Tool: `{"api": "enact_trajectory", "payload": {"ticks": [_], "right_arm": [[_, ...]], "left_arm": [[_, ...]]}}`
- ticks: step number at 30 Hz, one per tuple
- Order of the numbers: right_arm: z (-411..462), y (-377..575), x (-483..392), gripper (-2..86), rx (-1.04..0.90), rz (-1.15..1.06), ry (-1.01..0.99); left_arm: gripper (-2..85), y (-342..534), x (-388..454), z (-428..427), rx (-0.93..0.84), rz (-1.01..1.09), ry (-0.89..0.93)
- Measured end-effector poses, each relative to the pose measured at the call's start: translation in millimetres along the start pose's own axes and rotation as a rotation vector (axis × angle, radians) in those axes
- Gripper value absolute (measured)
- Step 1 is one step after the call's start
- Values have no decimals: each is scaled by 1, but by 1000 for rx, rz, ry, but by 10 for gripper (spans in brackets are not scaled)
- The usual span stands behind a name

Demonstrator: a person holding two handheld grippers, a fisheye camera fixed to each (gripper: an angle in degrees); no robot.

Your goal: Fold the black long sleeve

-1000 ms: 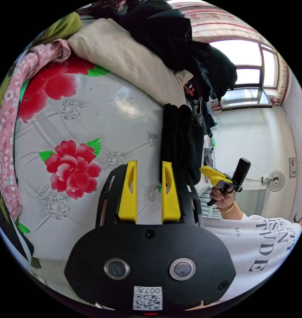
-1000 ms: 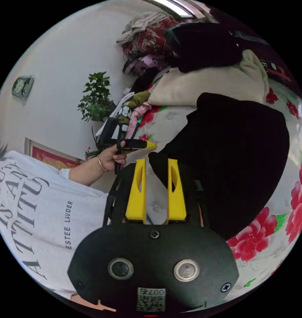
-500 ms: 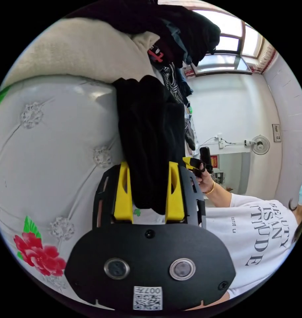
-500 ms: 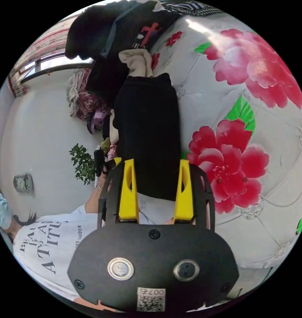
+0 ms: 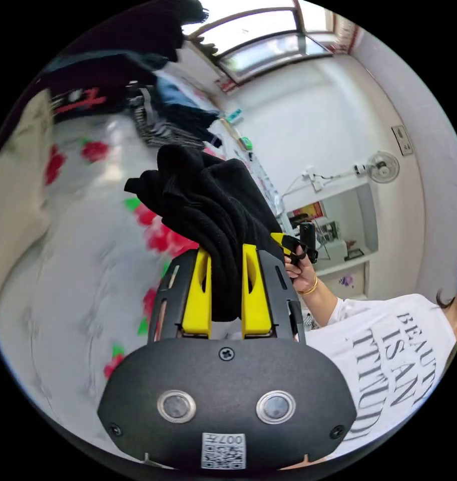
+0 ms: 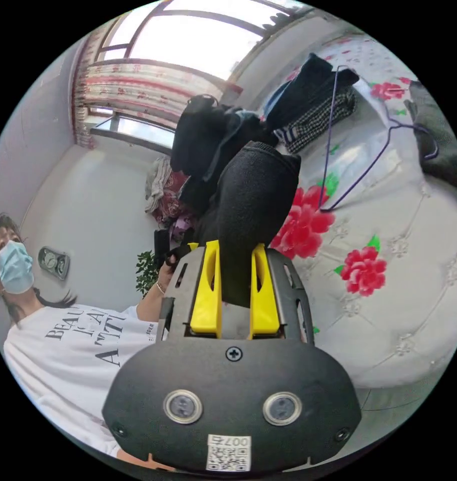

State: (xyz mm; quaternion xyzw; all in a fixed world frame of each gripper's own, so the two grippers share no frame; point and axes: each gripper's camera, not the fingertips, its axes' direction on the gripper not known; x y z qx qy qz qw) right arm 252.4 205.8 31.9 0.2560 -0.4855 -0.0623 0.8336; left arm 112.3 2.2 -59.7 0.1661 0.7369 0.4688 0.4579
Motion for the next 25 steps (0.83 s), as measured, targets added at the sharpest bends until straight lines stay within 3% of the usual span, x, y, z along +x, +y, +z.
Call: {"api": "enact_trajectory", "payload": {"ticks": [5, 7, 12, 15, 19, 21, 25], "right_arm": [[-152, -51, 10, 76, 227, -33, 163], [-207, -82, 33, 79, 291, 27, 280], [-241, -102, 106, 80, 321, 283, 624], [-202, -88, 111, 77, 279, 199, 632], [-83, -54, 77, 72, 69, -9, 612], [-17, -37, 57, 70, -78, -93, 573], [119, 1, 0, 63, -384, -294, 498]], "left_arm": [[101, -156, 121, 140, -103, 213, 89], [106, -192, 151, 182, -129, 266, 39], [111, -189, 171, 243, -244, 307, -151], [109, -131, 152, 234, -320, 314, -283], [103, -20, 109, 158, -310, 105, -490], [101, 32, 95, 106, -229, -59, -585], [101, 160, 101, -37, 159, -499, -881]]}}
